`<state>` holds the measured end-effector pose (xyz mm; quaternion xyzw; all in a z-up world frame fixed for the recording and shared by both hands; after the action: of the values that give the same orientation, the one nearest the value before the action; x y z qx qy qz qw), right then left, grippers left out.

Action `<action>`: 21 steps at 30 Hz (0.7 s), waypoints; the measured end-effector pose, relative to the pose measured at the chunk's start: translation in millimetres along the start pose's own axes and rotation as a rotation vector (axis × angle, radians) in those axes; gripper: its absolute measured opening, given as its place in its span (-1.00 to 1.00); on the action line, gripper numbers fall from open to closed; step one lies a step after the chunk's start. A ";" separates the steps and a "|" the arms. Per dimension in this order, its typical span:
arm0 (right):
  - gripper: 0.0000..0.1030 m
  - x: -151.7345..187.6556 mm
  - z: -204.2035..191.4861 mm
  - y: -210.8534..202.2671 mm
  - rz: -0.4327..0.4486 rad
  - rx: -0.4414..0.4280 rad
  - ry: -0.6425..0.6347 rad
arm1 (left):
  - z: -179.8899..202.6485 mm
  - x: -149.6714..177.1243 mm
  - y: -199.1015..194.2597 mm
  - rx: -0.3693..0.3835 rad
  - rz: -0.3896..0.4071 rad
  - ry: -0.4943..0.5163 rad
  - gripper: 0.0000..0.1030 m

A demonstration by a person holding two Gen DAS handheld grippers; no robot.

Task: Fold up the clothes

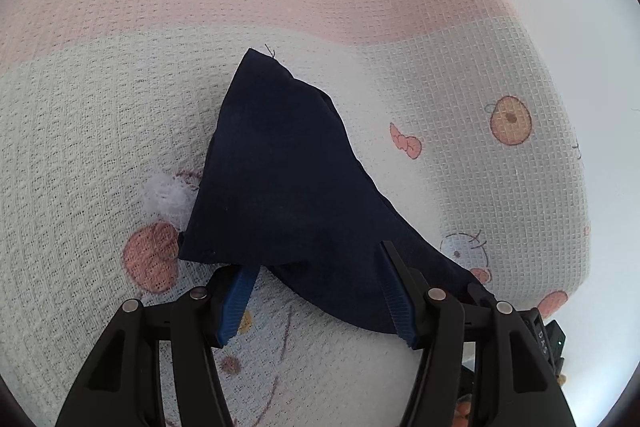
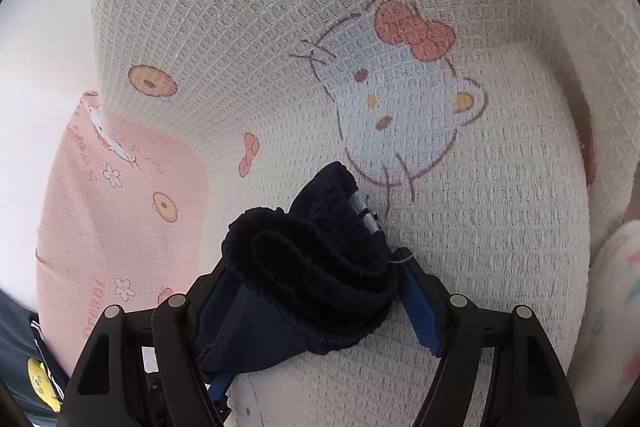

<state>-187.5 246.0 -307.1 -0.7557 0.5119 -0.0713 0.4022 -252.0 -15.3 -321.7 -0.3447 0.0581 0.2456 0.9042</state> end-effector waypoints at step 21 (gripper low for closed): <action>-0.22 -6.0 -3.2 10.0 0.035 0.137 -0.202 | -37.3 -27.9 -40.0 -0.051 0.105 -0.106 0.10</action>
<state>-199.2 247.7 -310.0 -0.7207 0.4759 -0.0226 0.5036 -254.6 -76.5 -318.5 -0.3508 0.0221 0.3119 0.8827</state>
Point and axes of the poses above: each gripper's, at about its wrist camera, not at the fingertips, and y roughly the way its jaws point, z to its right, x to its underside, the point moved 7 cm from there along y, roughly the way its jaws point, and after that the axes turned 4 degrees about x, right-handed, at the moved point
